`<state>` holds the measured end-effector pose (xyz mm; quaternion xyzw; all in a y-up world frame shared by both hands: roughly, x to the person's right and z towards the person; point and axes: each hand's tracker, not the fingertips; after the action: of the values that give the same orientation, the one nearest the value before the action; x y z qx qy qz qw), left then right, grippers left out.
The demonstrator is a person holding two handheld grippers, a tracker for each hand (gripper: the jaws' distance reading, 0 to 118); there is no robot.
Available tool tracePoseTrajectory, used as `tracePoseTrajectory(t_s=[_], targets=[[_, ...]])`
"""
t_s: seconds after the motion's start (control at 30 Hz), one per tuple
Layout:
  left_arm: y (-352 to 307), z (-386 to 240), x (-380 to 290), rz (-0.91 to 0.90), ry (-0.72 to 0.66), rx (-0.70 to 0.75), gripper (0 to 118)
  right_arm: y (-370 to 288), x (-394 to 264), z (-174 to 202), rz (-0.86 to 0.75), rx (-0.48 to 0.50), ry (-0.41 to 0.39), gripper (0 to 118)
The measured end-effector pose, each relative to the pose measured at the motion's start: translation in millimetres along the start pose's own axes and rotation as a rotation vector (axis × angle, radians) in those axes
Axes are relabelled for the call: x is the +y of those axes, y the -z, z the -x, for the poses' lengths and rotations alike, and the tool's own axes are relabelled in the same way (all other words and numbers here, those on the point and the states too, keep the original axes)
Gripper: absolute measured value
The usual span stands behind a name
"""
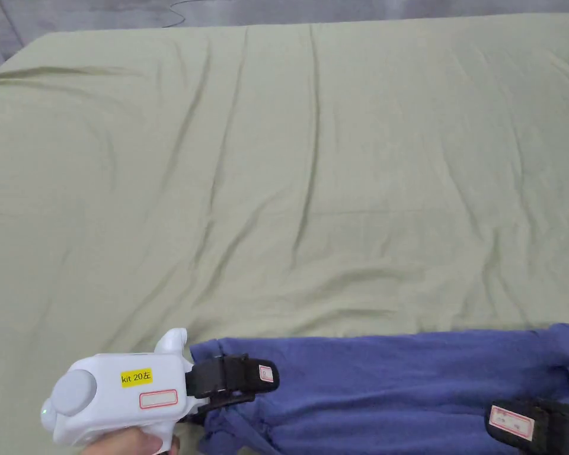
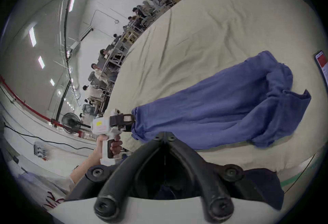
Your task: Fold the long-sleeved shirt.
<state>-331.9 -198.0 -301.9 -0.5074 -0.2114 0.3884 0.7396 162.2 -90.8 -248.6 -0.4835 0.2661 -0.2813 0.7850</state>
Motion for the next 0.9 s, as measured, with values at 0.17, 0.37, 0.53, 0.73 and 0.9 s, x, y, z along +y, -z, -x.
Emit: tracePoseTrajectory(t_s=[0.17, 0.37, 0.53, 0.73, 0.9], targets=[[2.4, 2.0, -2.3, -0.045, -0.091, 0.014, 4, 11.8, -0.1, 9.6, 0.029, 0.0, 0.001, 0], [-66.2, 1.7, -11.0, -0.162, -0.105, -0.051, 4, 4.4, 2.9, 26.2, 0.029, -0.012, -0.046, 0], [-118.9, 7.5, -16.9, -0.244, -0.14, -0.043, 4, 1.6, 5.9, 36.1, 0.007, -0.02, -0.061, 0], [-172.4, 21.8, -18.6, -0.282, -0.159, 0.079, 4, 0.5, 2.5, 48.8, -0.003, -0.047, -0.086, 0], [-229.0, 19.9, -20.4, -0.396, -0.172, 0.211, 4, -1.6, -1.6, 47.2, 0.011, -0.098, -0.109, 0]])
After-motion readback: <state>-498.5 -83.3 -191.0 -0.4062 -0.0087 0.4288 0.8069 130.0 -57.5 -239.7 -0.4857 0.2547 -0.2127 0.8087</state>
